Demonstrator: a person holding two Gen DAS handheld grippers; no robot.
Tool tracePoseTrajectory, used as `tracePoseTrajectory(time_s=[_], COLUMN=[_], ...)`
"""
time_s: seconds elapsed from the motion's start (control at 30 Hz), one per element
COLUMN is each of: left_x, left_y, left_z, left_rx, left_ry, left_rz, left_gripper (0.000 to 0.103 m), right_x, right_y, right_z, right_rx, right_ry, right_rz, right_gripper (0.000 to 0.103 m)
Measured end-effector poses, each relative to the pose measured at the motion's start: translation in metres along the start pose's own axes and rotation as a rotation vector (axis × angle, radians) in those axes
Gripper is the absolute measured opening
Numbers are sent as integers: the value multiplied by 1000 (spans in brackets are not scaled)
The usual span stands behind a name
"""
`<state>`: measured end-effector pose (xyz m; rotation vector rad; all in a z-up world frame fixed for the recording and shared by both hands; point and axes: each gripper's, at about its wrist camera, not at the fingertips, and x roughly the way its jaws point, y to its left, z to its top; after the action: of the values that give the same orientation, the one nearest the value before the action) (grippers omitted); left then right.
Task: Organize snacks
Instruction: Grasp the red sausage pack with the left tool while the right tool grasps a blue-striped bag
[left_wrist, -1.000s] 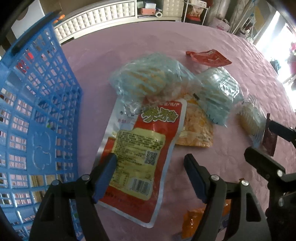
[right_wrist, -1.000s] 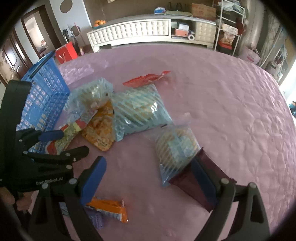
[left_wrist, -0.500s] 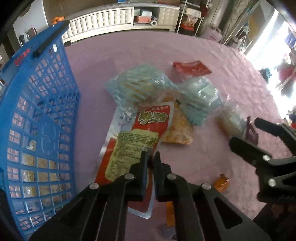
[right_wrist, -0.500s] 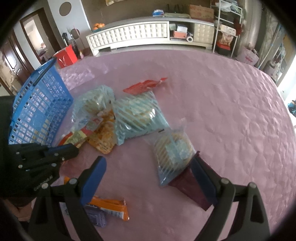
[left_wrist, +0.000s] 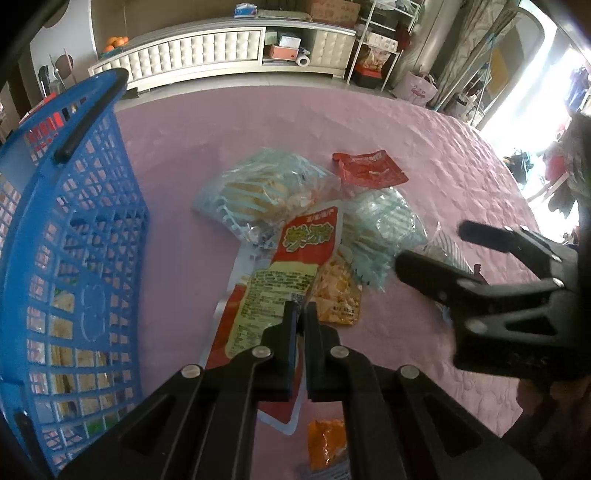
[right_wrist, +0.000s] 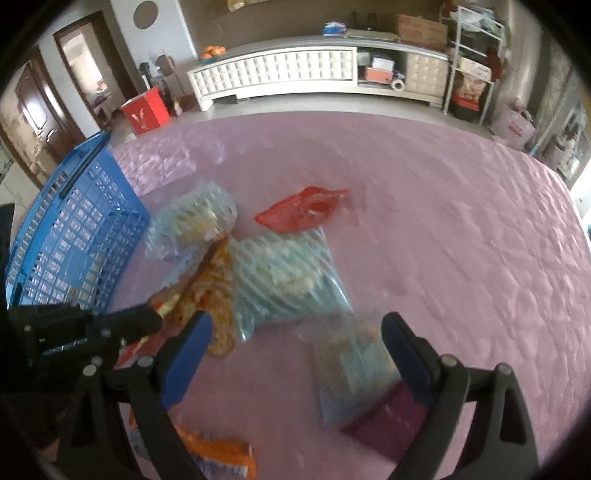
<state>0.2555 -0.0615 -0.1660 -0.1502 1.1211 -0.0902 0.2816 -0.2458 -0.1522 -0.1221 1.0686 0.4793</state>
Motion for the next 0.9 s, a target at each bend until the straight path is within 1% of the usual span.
tracePoseTrajectory(time_s=[0.17, 0.2, 0.23, 0.27, 0.33, 0.57, 0.6, 0.63, 0.7, 0.8, 0.9], left_x=[2, 3, 4, 6, 8, 11, 10, 8, 3, -14, -32], left_y=[0, 1, 1, 2, 2, -4, -4, -4, -6, -11, -20], left_z=[5, 6, 7, 8, 8, 7, 7, 6, 5, 1, -3], left_rx=[-6, -6, -7, -8, -8, -5, -5, -3, -1, 5, 40], left_ry=[-9, -11, -11, -11, -13, -14, -14, -16, -29, -63, -101], left_rz=[-5, -6, -7, -8, -11, -8, -7, -9, -20, -44, -38], left_gripper=[3, 3, 3, 3, 3, 3, 3, 3, 2, 1, 1], right_x=[20, 23, 25, 26, 29, 33, 33, 32, 25, 9, -10], right_y=[7, 8, 9, 9, 13, 12, 13, 13, 12, 9, 12], right_z=[10, 11, 11, 11, 11, 10, 9, 8, 7, 3, -3], right_rx=[-74, -80, -86, -90, -115, -147, -157, -160, -144, -110, -96], right_ry=[28, 30, 29, 27, 27, 38, 34, 33, 23, 5, -19], right_rz=[8, 13, 20, 24, -5, -11, -20, -21, -9, 12, 3], right_gripper=[95, 92, 85, 82, 76, 75, 72, 63, 59, 58, 58])
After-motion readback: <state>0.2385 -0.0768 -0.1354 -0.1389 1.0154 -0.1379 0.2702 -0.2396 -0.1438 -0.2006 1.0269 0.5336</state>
